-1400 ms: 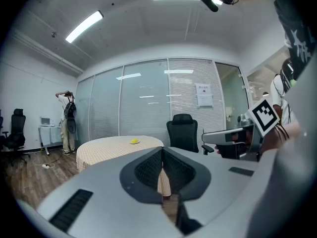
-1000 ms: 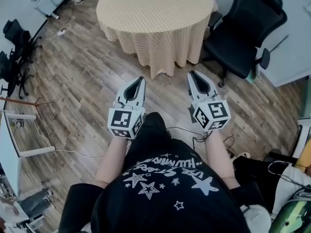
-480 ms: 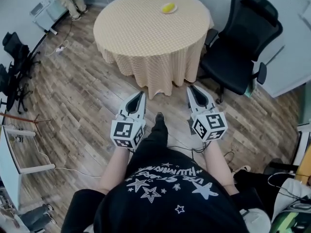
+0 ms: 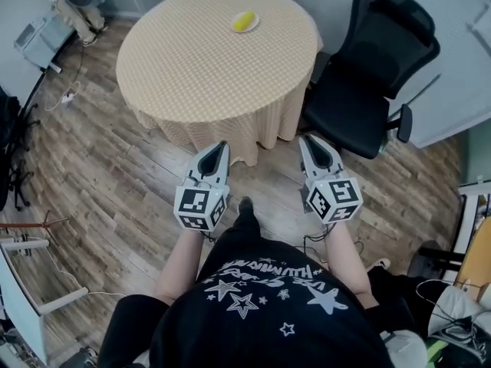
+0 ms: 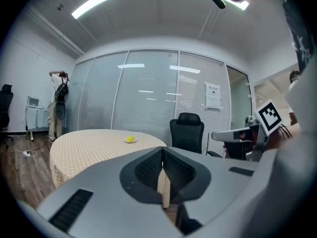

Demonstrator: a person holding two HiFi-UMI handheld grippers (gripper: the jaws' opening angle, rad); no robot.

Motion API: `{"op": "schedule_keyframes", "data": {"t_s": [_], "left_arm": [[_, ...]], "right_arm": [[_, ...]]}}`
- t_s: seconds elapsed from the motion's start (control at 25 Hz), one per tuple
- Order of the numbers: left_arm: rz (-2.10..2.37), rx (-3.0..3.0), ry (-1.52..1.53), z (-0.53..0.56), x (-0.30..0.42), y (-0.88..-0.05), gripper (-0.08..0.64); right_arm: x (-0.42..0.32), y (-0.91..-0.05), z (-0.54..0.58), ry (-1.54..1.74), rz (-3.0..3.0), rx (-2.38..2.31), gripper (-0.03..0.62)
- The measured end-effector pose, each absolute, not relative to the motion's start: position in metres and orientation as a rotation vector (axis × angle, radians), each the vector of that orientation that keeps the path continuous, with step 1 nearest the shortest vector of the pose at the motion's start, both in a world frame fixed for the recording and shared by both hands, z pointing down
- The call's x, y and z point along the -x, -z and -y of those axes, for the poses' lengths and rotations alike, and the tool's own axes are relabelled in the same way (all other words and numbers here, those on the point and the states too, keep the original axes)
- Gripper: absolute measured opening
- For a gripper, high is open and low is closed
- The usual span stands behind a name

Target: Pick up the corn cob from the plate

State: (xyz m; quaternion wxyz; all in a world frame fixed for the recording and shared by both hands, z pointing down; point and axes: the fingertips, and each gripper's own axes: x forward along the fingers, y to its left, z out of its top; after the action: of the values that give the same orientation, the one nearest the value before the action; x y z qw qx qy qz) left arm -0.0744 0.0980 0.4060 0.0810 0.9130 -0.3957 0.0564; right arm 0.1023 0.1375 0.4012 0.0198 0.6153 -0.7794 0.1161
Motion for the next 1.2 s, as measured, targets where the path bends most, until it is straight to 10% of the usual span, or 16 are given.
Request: {"op": "schedule_keyframes", "data": {"t_s": [1.2], "left_arm": [[1.153,-2.701,-0.198,0.087,0.073,-0.426,0.009]], "right_arm": [[-0.107,-0.422,0.062,-0.464,2.355,-1.907,0.055]]}}
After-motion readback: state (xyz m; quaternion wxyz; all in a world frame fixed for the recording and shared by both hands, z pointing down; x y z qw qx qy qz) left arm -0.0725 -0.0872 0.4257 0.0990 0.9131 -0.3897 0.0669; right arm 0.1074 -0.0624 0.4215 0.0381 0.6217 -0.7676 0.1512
